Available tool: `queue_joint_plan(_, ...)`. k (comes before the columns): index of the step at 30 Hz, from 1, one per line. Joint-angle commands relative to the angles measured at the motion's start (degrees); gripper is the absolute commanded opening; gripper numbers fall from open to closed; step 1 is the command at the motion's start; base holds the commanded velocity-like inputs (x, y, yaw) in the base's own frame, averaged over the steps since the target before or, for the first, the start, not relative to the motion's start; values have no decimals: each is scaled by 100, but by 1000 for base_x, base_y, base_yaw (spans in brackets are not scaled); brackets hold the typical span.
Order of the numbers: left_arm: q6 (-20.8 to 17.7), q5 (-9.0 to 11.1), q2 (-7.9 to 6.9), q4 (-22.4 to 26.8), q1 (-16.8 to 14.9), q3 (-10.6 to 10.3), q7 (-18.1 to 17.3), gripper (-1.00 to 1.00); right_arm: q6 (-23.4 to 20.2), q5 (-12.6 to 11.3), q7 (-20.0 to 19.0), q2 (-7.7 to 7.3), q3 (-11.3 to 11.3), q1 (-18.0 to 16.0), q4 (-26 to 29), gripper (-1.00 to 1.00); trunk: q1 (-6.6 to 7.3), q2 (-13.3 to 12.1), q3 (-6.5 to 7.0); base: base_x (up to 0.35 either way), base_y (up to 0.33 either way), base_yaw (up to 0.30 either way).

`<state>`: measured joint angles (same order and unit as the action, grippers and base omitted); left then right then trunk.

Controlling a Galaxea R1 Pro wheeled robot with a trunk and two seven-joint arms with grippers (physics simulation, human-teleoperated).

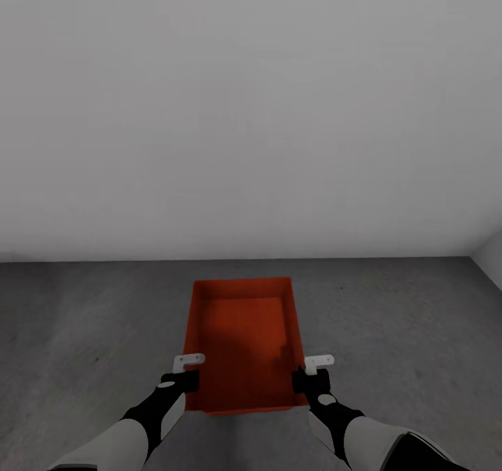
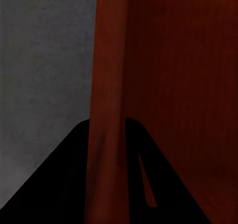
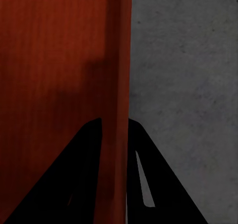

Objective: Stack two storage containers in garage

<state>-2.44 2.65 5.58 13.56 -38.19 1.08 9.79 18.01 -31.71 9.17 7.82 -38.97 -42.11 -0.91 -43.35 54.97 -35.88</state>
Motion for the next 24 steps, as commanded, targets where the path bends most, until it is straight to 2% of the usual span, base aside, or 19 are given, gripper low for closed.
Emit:
queue_joint_plan(1,68,-19,-224,42,-4,147,40,-100,0,-10,15,1,205,1,-12,-100,0,4,-5,0,0,0)
queue_joint_plan(20,68,24,-216,42,-4,148,49,-100,0,-10,15,2,205,1,-14,-100,0,4,-5,-52,0,0)
queue_joint_plan(24,68,25,-216,42,-4,147,47,-100,0,-10,15,4,205,1,-11,-100,0,4,-5,-1,0,131)
